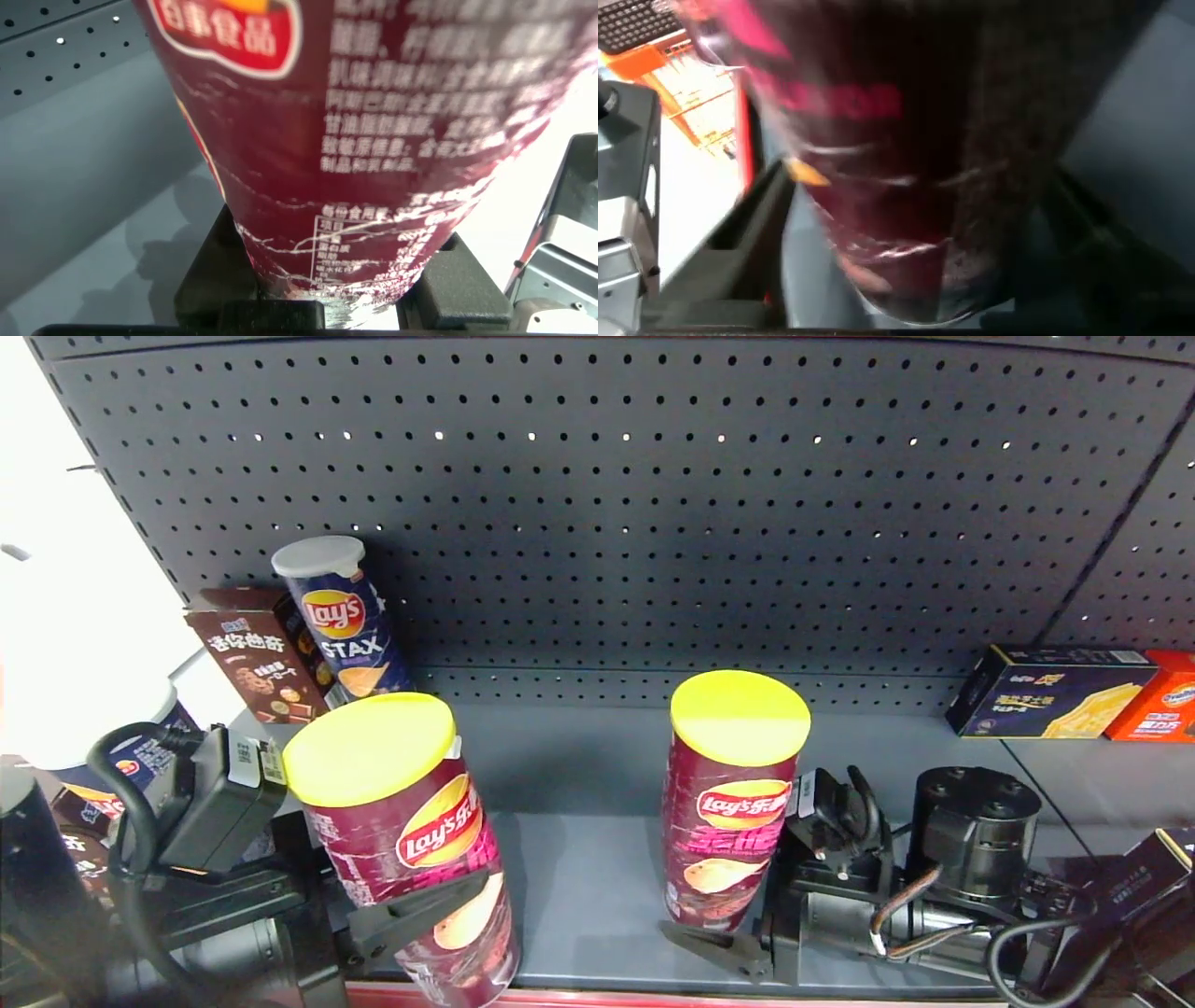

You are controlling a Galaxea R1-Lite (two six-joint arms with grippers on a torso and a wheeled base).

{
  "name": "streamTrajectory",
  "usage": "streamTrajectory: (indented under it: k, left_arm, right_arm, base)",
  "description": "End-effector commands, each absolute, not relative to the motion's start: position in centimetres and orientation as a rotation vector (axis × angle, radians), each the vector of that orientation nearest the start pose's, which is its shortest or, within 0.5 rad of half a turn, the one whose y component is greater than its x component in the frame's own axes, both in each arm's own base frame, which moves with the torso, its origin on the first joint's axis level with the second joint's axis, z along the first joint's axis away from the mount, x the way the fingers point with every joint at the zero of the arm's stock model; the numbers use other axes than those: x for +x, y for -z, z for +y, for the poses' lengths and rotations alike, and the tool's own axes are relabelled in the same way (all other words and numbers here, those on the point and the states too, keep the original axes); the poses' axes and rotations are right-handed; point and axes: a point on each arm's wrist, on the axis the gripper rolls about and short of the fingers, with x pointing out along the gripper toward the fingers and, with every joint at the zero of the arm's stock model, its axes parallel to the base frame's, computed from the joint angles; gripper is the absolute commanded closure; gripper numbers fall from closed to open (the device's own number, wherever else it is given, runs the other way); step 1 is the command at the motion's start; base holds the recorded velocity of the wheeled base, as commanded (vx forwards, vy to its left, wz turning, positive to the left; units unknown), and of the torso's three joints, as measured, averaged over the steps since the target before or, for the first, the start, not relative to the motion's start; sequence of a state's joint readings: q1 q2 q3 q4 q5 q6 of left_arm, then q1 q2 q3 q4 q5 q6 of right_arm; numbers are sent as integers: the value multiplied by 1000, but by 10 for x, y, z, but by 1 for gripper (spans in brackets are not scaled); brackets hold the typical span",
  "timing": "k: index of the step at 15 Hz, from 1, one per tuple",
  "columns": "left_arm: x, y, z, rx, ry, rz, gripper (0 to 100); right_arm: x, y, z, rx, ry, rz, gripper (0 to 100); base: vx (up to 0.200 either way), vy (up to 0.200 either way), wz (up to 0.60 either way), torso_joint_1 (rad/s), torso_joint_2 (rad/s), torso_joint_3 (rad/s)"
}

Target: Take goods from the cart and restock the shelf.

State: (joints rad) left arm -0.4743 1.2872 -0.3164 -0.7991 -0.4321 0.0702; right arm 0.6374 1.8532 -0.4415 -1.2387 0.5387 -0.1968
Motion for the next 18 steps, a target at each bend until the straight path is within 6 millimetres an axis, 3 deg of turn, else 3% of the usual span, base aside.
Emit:
streamTrajectory:
  k: [1, 7, 11, 13, 17, 18]
  left_arm:
    - [152, -169, -89, 69, 912, 146, 100]
    - [152, -169, -89, 69, 913, 146, 100]
    - [152, -169, -89, 69, 913, 146, 100]
    - [152, -169, -89, 69, 912, 144, 100]
    - [150, -172, -88, 67, 910, 132, 100]
    - [150, -172, -88, 67, 910, 131, 100]
  right_arm:
    - [215, -115, 174, -182, -1188, 54, 0]
    - [174, -143, 136, -180, -1132, -38, 0]
    - [148, -174, 105, -179, -1058, -191, 0]
    - [138, -177, 89, -183, -1003, -224, 0]
    - [106, -188, 44, -200, -695, -296, 0]
    - [85, -187, 34, -193, -585, -284, 0]
  base:
    - [0, 0, 0, 0, 0, 0]
    - [0, 0, 0, 0, 0, 0]
    - [0, 0, 0, 0, 0, 0]
    - [0, 0, 0, 0, 0, 0]
    - [0, 0, 0, 0, 0, 0]
    - [0, 0, 0, 0, 0, 0]
